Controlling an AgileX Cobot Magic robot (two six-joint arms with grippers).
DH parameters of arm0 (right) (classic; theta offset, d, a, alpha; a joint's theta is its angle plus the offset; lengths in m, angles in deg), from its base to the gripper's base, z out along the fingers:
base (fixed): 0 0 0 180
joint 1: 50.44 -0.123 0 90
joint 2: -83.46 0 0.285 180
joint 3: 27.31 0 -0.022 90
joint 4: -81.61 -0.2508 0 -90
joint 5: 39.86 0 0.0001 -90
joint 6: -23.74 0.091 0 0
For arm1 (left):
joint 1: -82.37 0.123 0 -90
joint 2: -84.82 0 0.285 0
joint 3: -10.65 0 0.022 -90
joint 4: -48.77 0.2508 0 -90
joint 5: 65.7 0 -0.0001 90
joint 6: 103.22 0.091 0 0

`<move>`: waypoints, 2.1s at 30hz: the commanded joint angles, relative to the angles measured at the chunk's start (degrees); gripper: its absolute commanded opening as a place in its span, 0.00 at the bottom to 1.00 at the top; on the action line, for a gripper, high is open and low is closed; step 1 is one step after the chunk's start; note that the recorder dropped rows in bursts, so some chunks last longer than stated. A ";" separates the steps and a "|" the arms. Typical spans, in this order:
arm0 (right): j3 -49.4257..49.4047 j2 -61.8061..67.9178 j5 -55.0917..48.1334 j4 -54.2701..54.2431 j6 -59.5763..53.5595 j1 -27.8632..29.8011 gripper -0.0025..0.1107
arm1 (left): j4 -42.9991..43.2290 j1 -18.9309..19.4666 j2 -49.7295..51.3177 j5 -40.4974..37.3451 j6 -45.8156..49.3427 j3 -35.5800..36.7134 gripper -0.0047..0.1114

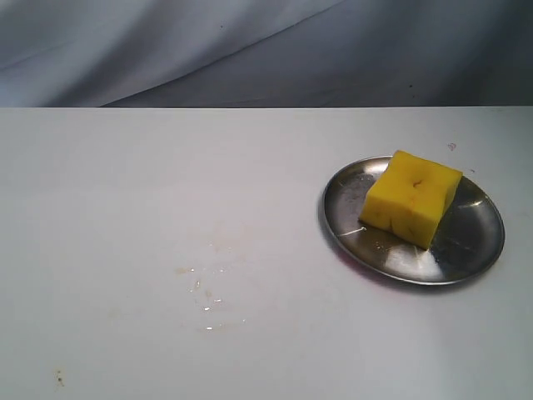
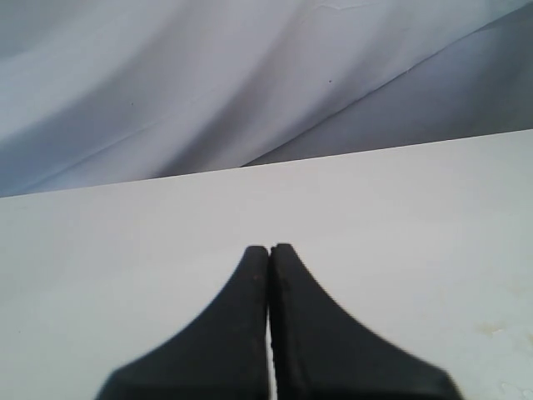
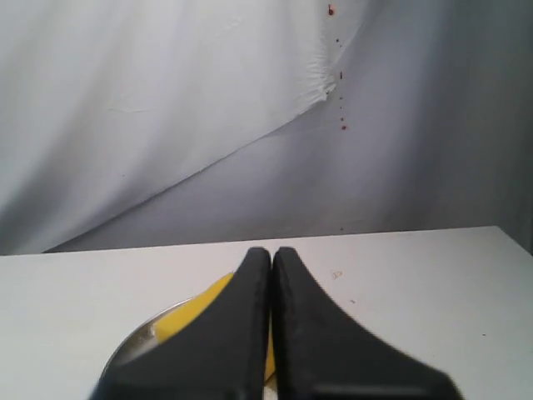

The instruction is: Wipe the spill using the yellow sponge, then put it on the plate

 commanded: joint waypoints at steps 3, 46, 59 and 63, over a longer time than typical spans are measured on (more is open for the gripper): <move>-0.21 -0.40 -1.24 -0.95 -2.66 0.51 0.02 | 0.12 0.05 -0.20 0.37 -0.31 -0.17 0.04; -0.21 -0.40 -1.94 -4.00 -5.35 0.51 0.02 | 0.12 0.05 -0.20 0.37 -0.31 -0.17 0.04; -0.21 -0.40 -1.94 -4.00 -5.35 0.51 0.02 | 0.12 0.05 -0.20 0.37 -0.31 -0.17 0.04; -0.21 -0.40 -1.94 -4.00 -5.35 0.51 0.02 | 0.12 0.05 -0.20 0.37 -0.31 -0.17 0.04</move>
